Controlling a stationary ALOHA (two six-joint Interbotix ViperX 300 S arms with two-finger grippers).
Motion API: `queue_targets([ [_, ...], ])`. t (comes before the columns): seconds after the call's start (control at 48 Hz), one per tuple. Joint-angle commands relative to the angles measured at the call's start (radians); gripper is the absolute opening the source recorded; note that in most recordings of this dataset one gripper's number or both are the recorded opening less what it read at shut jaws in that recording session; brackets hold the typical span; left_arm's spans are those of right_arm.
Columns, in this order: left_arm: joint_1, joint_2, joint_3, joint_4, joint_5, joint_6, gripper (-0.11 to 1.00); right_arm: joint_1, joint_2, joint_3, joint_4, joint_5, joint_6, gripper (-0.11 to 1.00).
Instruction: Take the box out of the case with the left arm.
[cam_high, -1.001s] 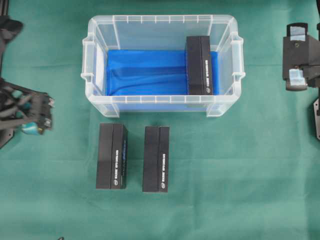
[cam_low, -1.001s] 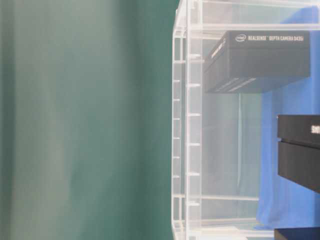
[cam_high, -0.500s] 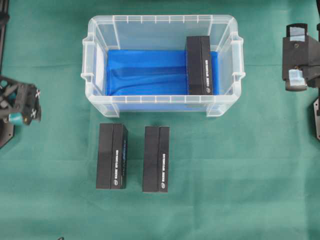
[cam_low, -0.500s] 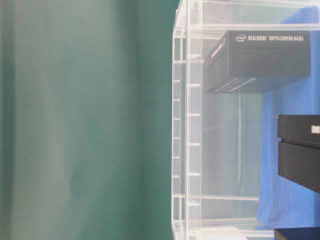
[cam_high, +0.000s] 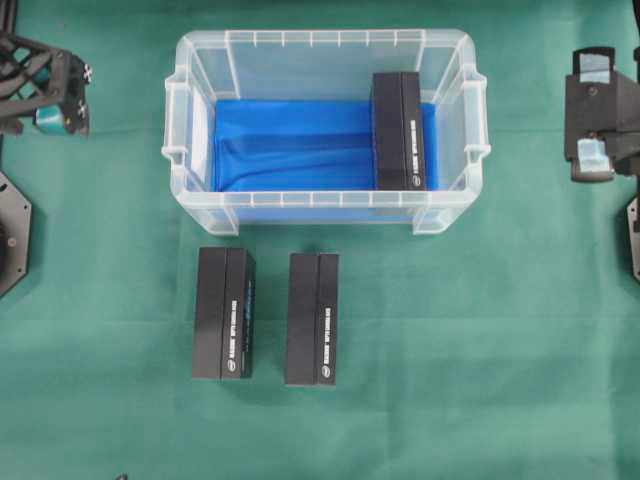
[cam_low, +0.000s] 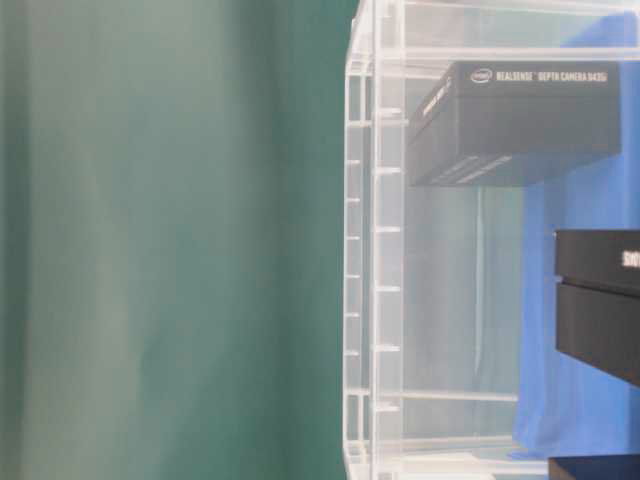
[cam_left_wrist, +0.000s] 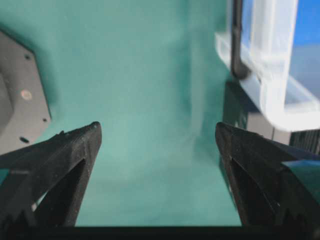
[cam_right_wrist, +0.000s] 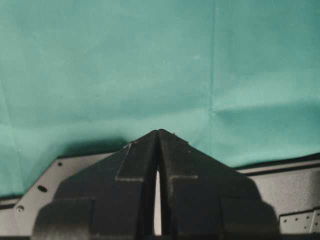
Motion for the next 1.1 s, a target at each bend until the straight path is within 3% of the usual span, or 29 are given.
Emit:
queue_targets([
  [0.0, 0.034, 0.008, -0.028, -0.003, -0.002, 0.020, 0.97, 0.000, -0.005, -0.009, -0.002, -0.003, 0.002, 0.00],
  [0.813, 0.028, 0.048, -0.055, -0.015, -0.023, 0.023, 0.97, -0.002, -0.005, -0.005, -0.002, -0.003, 0.002, 0.00],
  [1.084, -0.020, 0.204, -0.196, -0.015, -0.048, 0.023, 0.97, -0.002, -0.005, -0.005, -0.002, -0.006, 0.002, 0.00],
])
